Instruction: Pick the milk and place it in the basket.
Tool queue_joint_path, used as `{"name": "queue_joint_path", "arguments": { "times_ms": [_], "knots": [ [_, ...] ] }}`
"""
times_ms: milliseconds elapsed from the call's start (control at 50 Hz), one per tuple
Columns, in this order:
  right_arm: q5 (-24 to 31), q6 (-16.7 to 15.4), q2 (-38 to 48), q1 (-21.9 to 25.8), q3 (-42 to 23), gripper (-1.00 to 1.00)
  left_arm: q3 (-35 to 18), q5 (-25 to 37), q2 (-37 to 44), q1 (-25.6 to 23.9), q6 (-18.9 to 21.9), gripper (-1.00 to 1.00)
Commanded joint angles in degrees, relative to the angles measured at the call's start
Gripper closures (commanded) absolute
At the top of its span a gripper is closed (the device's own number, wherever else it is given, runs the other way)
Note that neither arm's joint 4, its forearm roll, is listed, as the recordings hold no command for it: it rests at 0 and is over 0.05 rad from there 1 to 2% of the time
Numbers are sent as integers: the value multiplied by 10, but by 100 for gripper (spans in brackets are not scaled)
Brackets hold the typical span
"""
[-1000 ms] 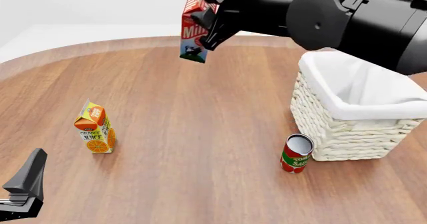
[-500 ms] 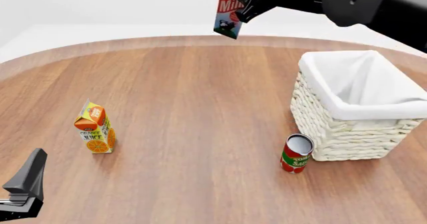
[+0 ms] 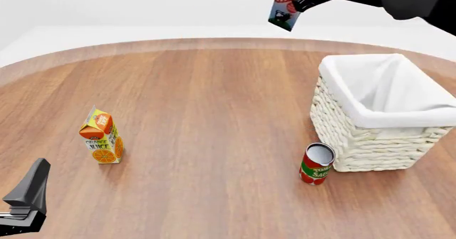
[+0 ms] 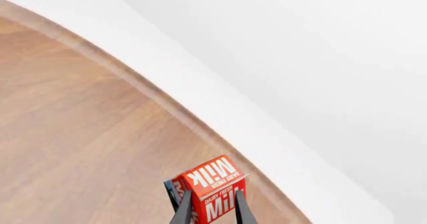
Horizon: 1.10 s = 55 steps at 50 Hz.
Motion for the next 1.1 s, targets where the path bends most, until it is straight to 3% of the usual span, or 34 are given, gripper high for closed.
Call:
{"name": "queue_joint_path", "arguments": {
  "times_ms": [20, 340, 1100],
  "knots": [
    [-16, 16, -21, -43, 11, 100, 0, 0, 0, 0, 0, -100],
    [-39, 19, -62, -91, 85, 100, 0, 0, 0, 0, 0, -100],
    [-58, 24, -148, -209, 192, 100, 0, 0, 0, 0, 0, -100]
  ]
}}
